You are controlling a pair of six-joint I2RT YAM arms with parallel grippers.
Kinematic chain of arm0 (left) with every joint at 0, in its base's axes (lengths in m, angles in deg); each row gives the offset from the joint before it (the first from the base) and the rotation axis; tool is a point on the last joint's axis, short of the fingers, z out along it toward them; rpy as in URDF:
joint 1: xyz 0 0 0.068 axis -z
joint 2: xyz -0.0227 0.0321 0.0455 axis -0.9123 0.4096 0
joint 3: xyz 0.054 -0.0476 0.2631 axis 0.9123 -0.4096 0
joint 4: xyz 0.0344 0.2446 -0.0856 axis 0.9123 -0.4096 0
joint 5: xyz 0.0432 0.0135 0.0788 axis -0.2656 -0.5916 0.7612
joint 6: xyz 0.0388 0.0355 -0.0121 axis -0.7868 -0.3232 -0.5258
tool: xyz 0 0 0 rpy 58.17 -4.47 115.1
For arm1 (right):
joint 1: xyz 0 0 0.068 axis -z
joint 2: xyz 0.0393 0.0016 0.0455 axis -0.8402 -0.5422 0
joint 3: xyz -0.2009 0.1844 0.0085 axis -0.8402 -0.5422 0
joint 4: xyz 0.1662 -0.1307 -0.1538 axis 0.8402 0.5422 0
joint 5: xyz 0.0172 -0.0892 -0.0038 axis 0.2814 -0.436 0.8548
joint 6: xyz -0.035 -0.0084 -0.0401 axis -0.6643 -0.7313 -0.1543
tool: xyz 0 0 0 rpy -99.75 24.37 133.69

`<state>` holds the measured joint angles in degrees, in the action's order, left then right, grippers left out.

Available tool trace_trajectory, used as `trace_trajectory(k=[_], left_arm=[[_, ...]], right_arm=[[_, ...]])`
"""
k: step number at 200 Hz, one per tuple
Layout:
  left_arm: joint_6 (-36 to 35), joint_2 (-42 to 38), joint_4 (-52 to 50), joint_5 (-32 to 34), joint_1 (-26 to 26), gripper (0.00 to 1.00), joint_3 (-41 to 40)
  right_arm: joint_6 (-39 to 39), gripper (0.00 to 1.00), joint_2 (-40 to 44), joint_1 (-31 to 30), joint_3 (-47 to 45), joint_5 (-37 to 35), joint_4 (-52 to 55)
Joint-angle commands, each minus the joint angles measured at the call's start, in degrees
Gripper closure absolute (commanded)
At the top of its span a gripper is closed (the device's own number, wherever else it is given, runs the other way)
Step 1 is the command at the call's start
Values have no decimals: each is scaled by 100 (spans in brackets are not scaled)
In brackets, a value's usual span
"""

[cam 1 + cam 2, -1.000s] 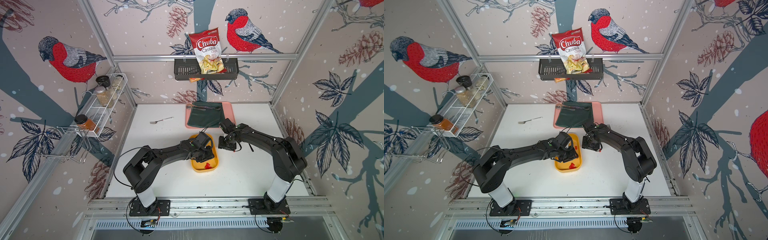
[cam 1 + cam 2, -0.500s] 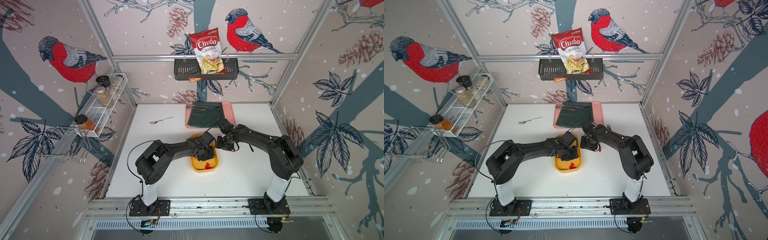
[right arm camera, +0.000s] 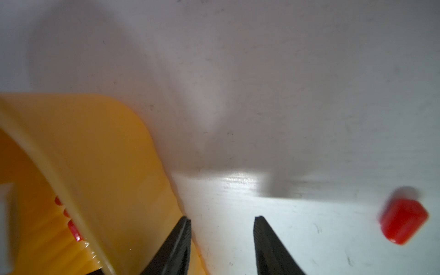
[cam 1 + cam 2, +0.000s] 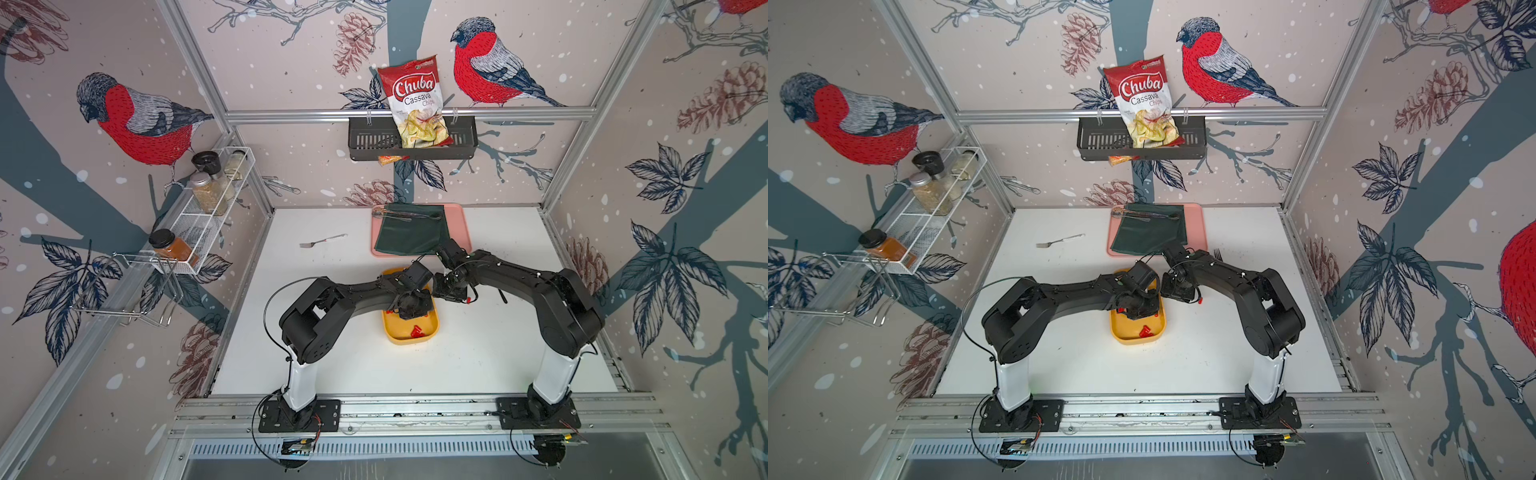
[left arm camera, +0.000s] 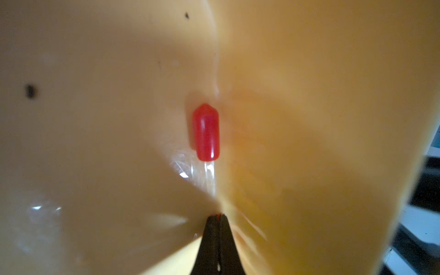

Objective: Take the screw protection sleeves out of the storage box
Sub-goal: Pick up the screw protection sleeve from the storage box.

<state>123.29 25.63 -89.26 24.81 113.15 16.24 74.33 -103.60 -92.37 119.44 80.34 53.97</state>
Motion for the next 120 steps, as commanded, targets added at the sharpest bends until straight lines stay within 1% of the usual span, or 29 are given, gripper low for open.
trace_trajectory(k=[1, 27, 45, 69, 84, 89, 103, 120], left_arm=[[-196, 50, -520, 37, 20, 100, -51], [-280, -137, -657, 104, 13, 100, 55], [-394, -411, -934, 292, -21, 100, 290], [-764, -877, -1463, 437, -231, 100, 665], [-1002, -1311, -1858, 609, -553, 100, 647], [-1096, -1567, -1945, 652, -706, 100, 560], [-1424, -2118, -2277, 813, -1246, 100, 219], [-1894, -2651, -2626, 1209, -1977, 100, -320]], right_arm=[[-27, 52, -9, 26, 48, 39, -14], [-18, 52, 60, 107, 70, 54, -4], [-10, 52, 144, 168, 97, 27, 13], [-24, 52, 240, 207, 172, 18, 52], [-59, 52, 232, 202, 257, 11, 137], [-73, 52, 228, 191, 279, -8, 182], [-101, 52, 235, 126, 410, -83, 283], [-114, 52, 228, 36, 581, -150, 370]])
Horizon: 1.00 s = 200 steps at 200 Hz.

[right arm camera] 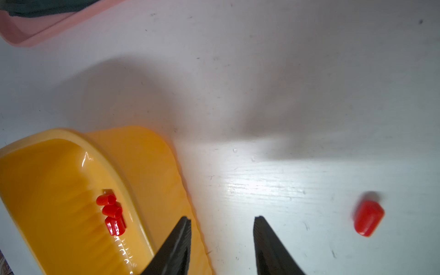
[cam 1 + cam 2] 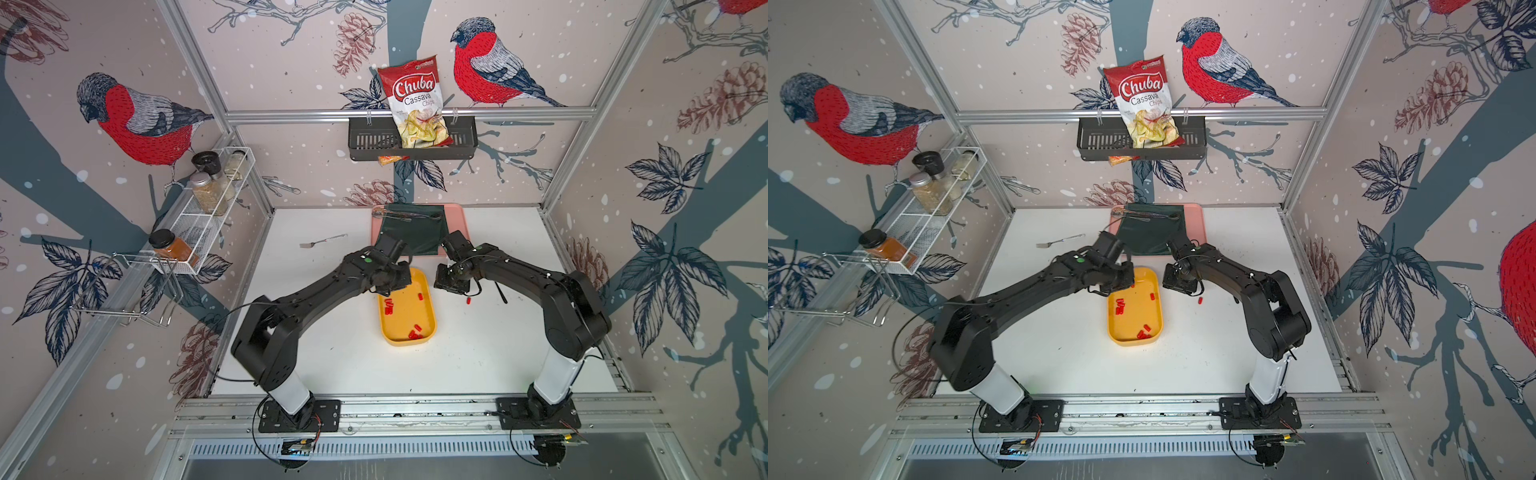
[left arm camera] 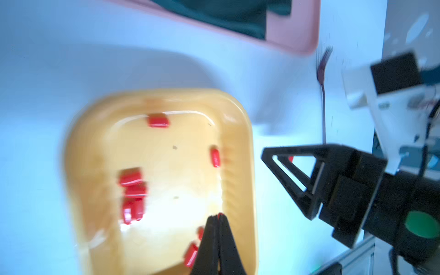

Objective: Take the screw protection sleeves out of the storage box
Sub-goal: Place the screw protection sleeve at the center of the board.

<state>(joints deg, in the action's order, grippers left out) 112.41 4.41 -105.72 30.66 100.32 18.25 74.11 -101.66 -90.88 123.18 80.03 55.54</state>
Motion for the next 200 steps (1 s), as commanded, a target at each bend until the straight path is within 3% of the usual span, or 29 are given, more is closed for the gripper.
trace_trajectory(k=[1, 17, 30, 70, 94, 136, 172, 200], left_arm=[[-836, -552, -989, 640, -736, 100, -562], [-1241, -781, -923, 594, -1332, 100, -1024], [-1473, -752, -704, 675, -1494, 100, -1251], [-1714, -193, 77, 676, -1446, 100, -1707], [-1900, 239, 195, 1035, -1299, 100, -1587], [-1926, 627, 513, 1045, -1297, 100, -1575], [-1776, 324, 501, 1002, -1253, 66, -1669], [-1622, -24, 329, 915, -1131, 56, -1601]], right_arm=[[-88, 52, 37, -115, 220, -119, 214], [-44, 52, 36, -183, 342, -139, 267], [-27, 52, 22, -236, 421, -177, 311], [-14, 52, -110, -342, 532, -245, 409], [-40, 51, -168, -483, 614, -247, 469], [-22, 49, -365, -717, 986, -486, 899], [-32, 49, -719, -993, 1798, -812, 1729], [87, 49, -1203, -1248, 2549, -1173, 2418]])
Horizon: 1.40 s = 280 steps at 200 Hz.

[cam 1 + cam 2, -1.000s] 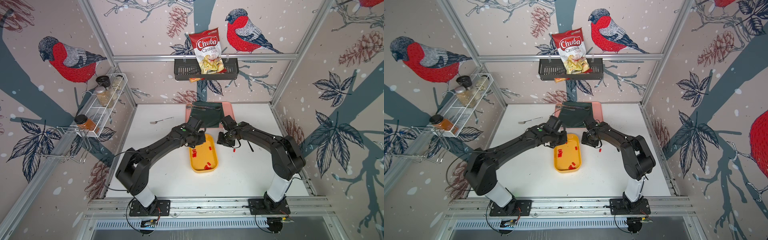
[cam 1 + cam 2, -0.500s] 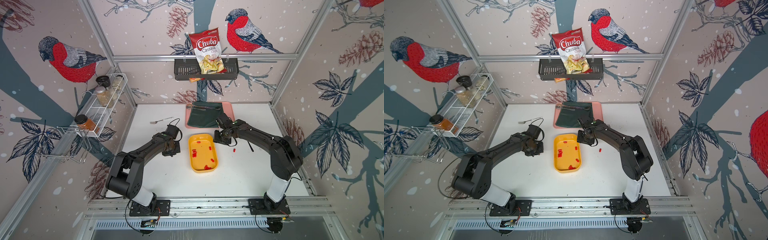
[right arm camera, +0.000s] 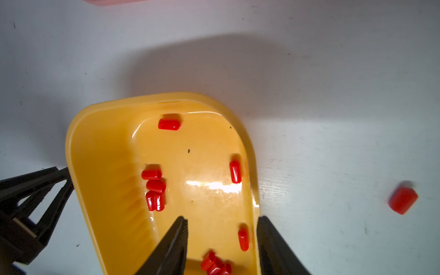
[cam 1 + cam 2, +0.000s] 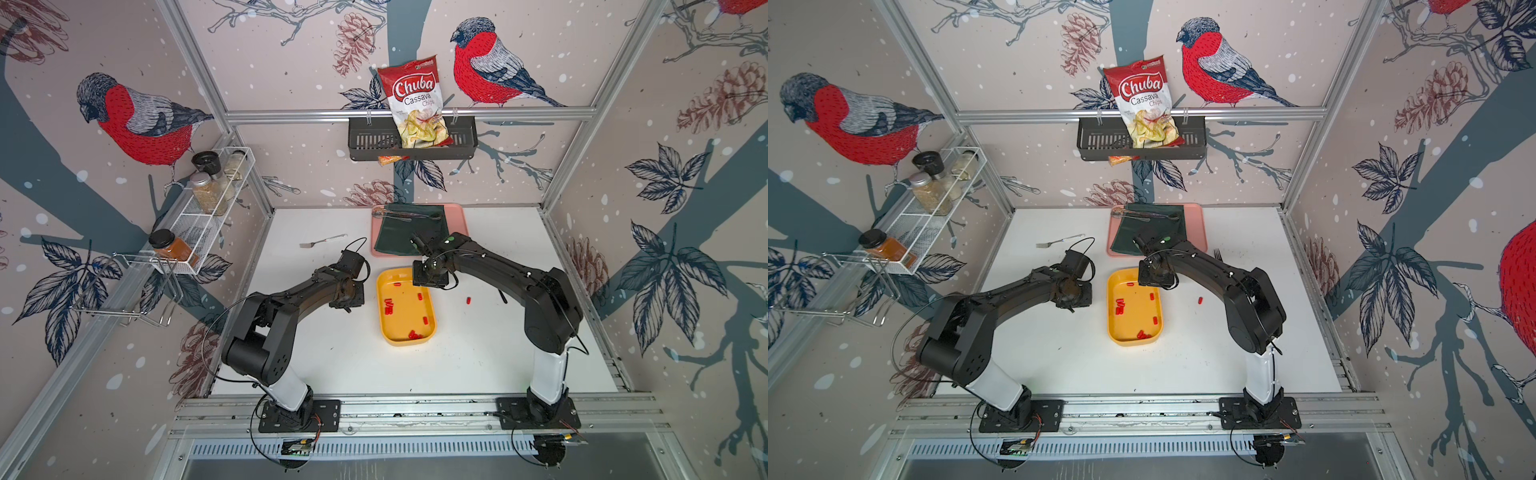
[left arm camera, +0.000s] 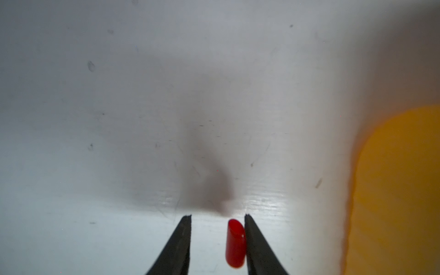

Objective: Take the screw protection sleeves out of the storage box
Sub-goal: Place the screw protection sleeve at the center of the board, then pick up the screw protection sleeve from the storage box.

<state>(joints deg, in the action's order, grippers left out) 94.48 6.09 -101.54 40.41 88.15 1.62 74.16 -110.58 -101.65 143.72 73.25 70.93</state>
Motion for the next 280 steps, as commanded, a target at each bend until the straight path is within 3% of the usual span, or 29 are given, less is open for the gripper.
trace_trajectory(k=[1, 32, 70, 280], left_arm=[[174, -200, -101, -70, 87, 56, 69], [434, -666, -333, -203, 220, 54, 114], [591, -1082, -354, -345, 221, 52, -27], [538, -1455, -115, -625, 167, 53, -503]], right_arm=[[89, 49, -340, -176, 523, -508, 903], [230, 52, -1174, -478, 1486, -1308, 1816], [236, 53, -1730, -534, 1901, -1380, 1954], [674, 67, -2320, -675, 1805, -1659, 1977]])
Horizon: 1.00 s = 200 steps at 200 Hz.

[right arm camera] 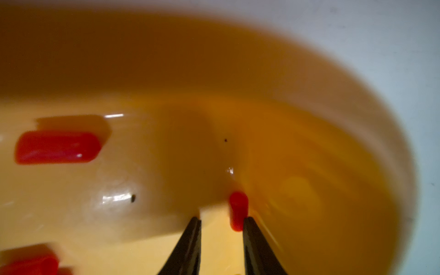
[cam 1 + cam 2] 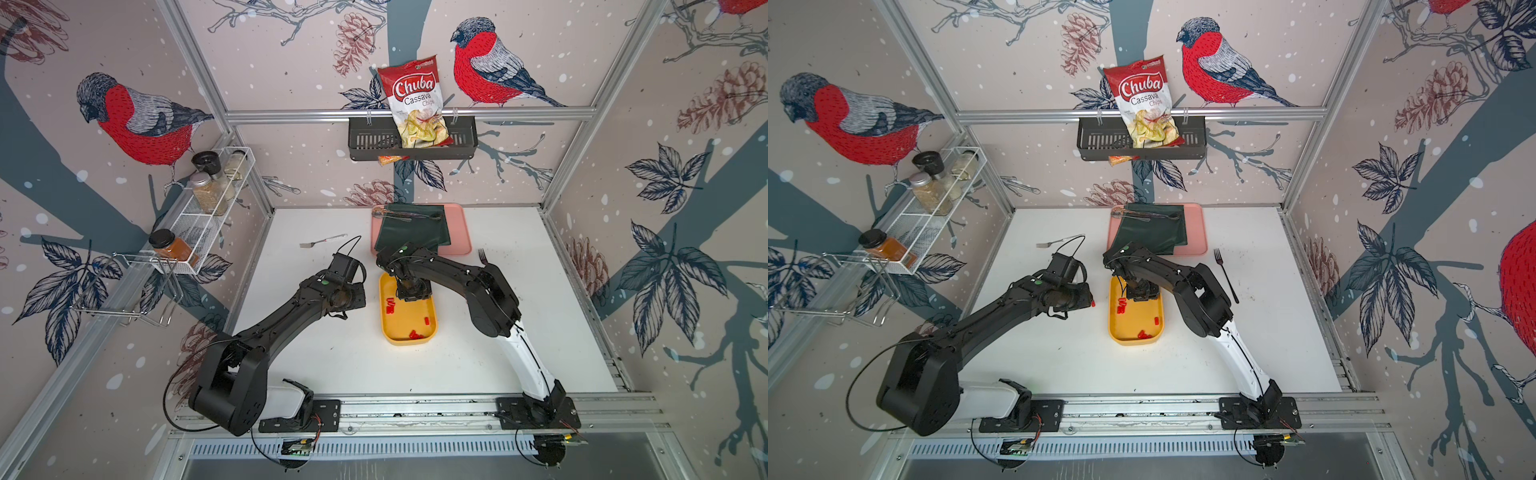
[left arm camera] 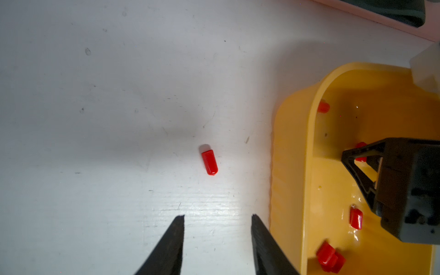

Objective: Take the screw protection sleeves out of the storage box
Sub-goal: Pick up the screw protection sleeve from the storage box.

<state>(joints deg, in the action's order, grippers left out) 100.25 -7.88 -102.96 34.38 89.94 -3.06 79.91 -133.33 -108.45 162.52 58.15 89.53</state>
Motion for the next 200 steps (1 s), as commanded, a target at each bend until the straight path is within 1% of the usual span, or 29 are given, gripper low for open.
trace_trajectory(k=[1, 26, 60, 88, 113, 140, 169, 186, 200], left_arm=[[-35, -59, 28, -26, -12, 53, -36], [-47, -51, 45, -91, -12, 53, -66], [-55, -68, 35, -76, -12, 53, -81], [-67, -85, 10, -39, -12, 53, -79], [-77, -90, -12, -37, -13, 53, -68], [-79, -116, -25, -39, -13, 53, -50], [-59, -57, -33, -55, -12, 53, -24], [-80, -36, -52, -30, -12, 53, 7], [-94, -41, -65, -28, -12, 53, 31]], right_arm=[[101, 67, -45, 5, -77, -151, 115], [102, 68, -155, 14, 51, -320, 225], [93, 74, -280, -4, 105, -388, 235], [102, 91, -330, -5, 132, -558, 246], [69, 99, -310, -55, 311, -773, 294], [23, 100, -108, -170, 576, -748, 278], [1, 100, 343, -205, 573, -409, 13], [60, 100, 742, -156, 364, -398, -55], [97, 100, 1265, -32, -155, -363, -264]])
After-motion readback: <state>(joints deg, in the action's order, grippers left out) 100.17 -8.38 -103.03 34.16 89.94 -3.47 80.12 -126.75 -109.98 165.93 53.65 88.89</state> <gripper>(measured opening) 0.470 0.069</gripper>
